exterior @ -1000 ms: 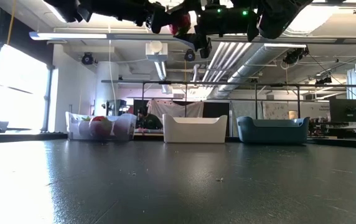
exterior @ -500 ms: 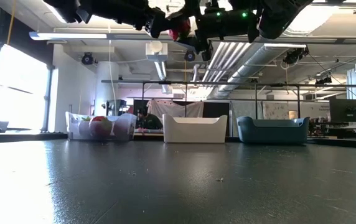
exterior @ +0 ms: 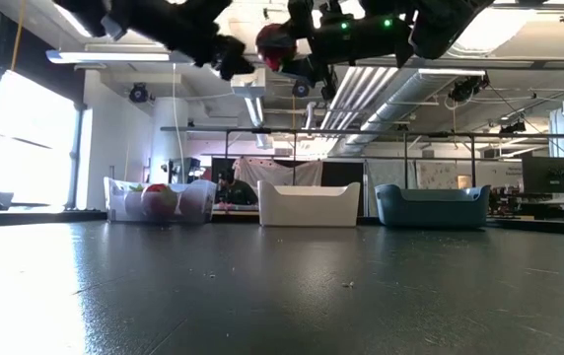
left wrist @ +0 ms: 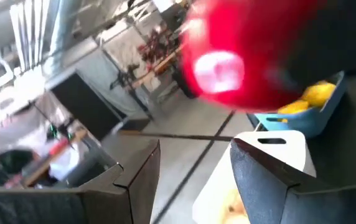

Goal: Sort produce into baskets
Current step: Put the tomato into the black bin

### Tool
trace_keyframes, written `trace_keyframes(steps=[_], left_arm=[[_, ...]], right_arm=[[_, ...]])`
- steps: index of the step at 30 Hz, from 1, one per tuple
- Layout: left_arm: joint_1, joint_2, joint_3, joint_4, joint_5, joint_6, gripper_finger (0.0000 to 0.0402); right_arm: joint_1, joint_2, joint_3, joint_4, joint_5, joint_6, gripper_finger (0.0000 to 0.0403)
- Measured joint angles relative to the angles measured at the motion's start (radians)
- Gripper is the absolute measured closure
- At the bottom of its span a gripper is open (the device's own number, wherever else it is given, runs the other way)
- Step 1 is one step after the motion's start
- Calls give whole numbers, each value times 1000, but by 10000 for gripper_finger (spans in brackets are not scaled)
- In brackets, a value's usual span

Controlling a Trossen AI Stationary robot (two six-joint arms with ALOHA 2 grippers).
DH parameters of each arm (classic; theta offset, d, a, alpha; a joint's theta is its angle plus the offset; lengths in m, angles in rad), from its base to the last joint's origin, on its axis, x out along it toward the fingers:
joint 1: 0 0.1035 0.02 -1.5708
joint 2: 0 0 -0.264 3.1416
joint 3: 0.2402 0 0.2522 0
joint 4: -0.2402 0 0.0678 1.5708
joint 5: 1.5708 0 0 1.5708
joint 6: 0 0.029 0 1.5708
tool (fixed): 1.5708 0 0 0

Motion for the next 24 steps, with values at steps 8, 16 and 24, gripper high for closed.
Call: trace_keyframes(steps=[8, 16, 24], left_arm=[[59, -175, -152, -71, 74, -198, 218], [119, -397, -280, -177, 290, -384, 241], [131, -637, -363, -214, 378, -433, 281]], right_arm=[[-2, 19, 0, -98, 50, -17, 179], [-1, 180, 189, -275, 29, -103, 179], [-19, 372, 489, -504, 30, -215, 179]])
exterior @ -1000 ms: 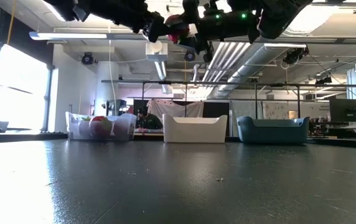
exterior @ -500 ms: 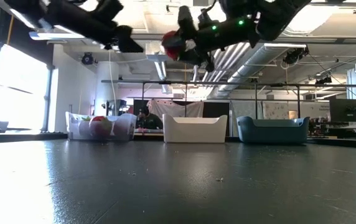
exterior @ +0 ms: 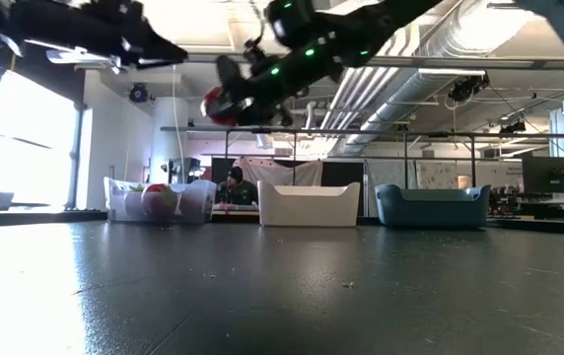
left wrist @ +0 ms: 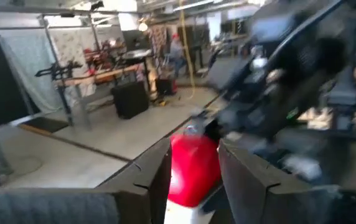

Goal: Sort produce into baskets
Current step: Put the tomato into the black bin

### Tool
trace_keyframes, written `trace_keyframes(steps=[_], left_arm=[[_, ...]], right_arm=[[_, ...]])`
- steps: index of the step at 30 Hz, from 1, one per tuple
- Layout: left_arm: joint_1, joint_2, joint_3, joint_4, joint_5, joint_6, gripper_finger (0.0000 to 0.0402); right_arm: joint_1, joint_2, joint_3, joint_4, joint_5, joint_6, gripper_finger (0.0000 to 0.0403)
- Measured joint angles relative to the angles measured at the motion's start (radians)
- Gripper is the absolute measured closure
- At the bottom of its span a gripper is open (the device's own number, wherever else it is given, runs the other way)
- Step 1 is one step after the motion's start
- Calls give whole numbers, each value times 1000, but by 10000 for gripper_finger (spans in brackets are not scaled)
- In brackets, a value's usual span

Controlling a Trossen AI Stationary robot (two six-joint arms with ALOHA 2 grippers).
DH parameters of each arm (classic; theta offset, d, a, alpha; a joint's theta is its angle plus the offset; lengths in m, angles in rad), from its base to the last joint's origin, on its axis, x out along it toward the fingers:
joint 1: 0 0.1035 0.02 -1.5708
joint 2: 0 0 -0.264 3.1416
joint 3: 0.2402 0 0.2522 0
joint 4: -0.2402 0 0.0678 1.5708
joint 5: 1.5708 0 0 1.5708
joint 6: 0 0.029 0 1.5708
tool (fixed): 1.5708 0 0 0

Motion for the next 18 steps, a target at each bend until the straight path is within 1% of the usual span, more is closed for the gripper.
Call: trace_keyframes(steps=[5, 10, 14, 18], left_arm=[[0, -129, -24, -47, 51, -26, 311], [0, -226, -51, -61, 90, -41, 344], [0, -272, -52, -94, 90, -51, 364], [0, -287, -52, -116, 90, -52, 377]], right_arm=[[-16, 129, 188, -113, 2, -44, 180], [-33, 251, 369, -211, 1, -88, 180], [-49, 347, 514, -285, -2, -115, 180], [-67, 433, 636, -345, -11, -128, 180]])
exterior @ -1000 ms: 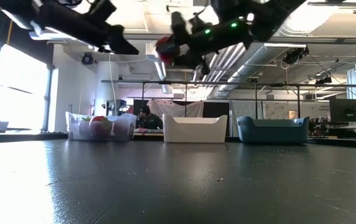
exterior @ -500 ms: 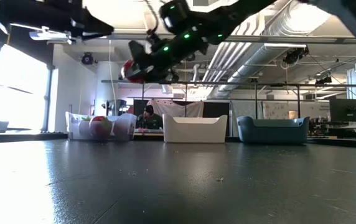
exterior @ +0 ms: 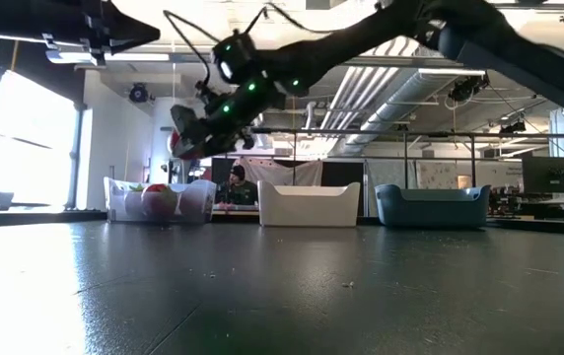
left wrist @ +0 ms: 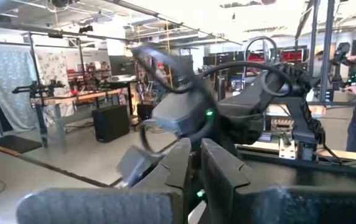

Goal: Sort produce into baskets
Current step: Put the tomato into the black bin

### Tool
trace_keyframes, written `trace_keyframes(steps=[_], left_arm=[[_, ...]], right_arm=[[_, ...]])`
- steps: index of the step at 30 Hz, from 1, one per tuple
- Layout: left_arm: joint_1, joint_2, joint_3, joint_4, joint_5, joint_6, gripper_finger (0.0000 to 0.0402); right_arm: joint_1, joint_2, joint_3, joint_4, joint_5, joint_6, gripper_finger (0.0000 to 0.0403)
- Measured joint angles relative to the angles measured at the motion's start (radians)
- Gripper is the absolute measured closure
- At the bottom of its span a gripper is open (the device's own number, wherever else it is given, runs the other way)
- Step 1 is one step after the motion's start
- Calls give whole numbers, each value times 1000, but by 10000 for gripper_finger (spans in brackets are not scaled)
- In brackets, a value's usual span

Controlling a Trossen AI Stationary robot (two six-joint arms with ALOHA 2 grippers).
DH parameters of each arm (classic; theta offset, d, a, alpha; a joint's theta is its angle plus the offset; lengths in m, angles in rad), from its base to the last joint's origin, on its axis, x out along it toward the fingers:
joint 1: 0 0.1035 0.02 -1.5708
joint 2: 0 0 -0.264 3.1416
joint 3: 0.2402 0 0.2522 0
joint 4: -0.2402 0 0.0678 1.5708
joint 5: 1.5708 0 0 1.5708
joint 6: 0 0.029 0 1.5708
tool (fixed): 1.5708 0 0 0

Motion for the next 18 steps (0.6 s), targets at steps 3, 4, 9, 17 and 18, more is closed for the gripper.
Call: trace_keyframes(steps=[3, 4, 9, 17, 18], left_arm=[[0, 0, 0, -3, 0, -4, 384], [0, 0, 0, -3, 0, -5, 385], [0, -1, 0, -8, 0, -6, 387], [0, -1, 0, -19, -3, -6, 387], [0, -1, 0, -19, -3, -6, 387]], right_arm=[[-15, 55, 77, -49, -18, 1, 180], [-19, 73, 100, -64, -19, 4, 180], [-35, 138, 182, -128, -32, 8, 180], [-36, 154, 196, -138, -20, 2, 139], [-36, 154, 196, -138, -13, 1, 119]])
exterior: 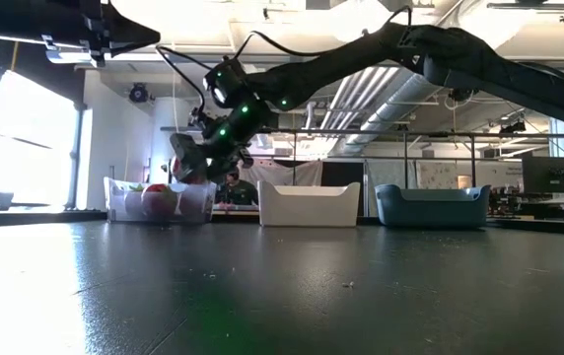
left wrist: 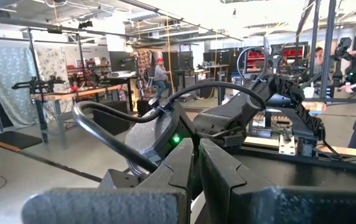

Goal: Sort produce into baskets
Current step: Put the tomato into the black bin, then put the garlic into the white bin

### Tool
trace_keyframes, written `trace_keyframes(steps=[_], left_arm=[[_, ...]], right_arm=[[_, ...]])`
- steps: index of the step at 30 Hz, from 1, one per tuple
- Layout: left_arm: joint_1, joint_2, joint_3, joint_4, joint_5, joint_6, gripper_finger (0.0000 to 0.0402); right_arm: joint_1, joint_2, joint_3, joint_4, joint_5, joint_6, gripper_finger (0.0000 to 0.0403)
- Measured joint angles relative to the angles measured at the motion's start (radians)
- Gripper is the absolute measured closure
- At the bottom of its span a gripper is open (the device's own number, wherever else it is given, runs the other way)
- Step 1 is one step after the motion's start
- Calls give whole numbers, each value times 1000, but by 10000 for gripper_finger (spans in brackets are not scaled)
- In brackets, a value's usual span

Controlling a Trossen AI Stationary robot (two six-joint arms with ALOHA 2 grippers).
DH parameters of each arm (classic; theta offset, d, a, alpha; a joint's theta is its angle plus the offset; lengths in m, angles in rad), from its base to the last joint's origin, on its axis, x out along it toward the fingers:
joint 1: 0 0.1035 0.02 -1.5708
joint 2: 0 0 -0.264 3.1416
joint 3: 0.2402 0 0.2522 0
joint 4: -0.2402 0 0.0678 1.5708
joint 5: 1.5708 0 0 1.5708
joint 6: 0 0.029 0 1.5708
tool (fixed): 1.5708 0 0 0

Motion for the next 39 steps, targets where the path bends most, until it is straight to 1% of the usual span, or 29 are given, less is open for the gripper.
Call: trace_keyframes(steps=[3, 6, 10, 13, 16, 18, 20, 24, 25, 26, 27, 31, 35, 39], left_arm=[[0, 0, 0, 0, 0, -1, 387], [0, 0, 0, 0, 0, -3, 387], [0, 0, 0, -1, 0, -3, 387], [0, 0, 0, -1, 0, -3, 387], [0, 0, 0, -1, -1, -3, 387], [0, 0, 0, -1, -1, -3, 387], [0, 0, 0, -1, -1, -3, 387], [0, 0, 0, -1, -1, -2, 387], [0, 0, 0, -1, -1, -2, 387], [0, 0, 0, -1, -1, -2, 387], [0, 0, 0, -1, -1, -2, 387], [0, 0, 0, -1, -2, -2, 387], [0, 0, 0, -2, -4, -3, 387], [0, 0, 0, -2, -5, -2, 387]], right_arm=[[0, 0, 0, -1, 6, 0, 71], [0, 0, 0, -1, 8, -2, 47], [1, -3, 0, -9, 8, -3, 40], [1, -11, 0, -9, 8, 10, 50], [1, -18, 0, 10, 20, 24, 89], [1, -18, 0, 30, 34, 22, 135], [0, -18, 0, 41, 38, 18, 194], [-6, -8, 0, 59, 17, -1, 339], [-7, 2, 0, 70, 3, -4, 369], [-8, 7, 0, 74, -10, -5, 385], [-10, 10, -1, 62, -16, -4, 388], [-14, 25, -2, 58, -24, 4, 376], [-13, 25, -1, 61, -24, -1, 397], [-10, 10, 33, 33, -22, -10, 401]])
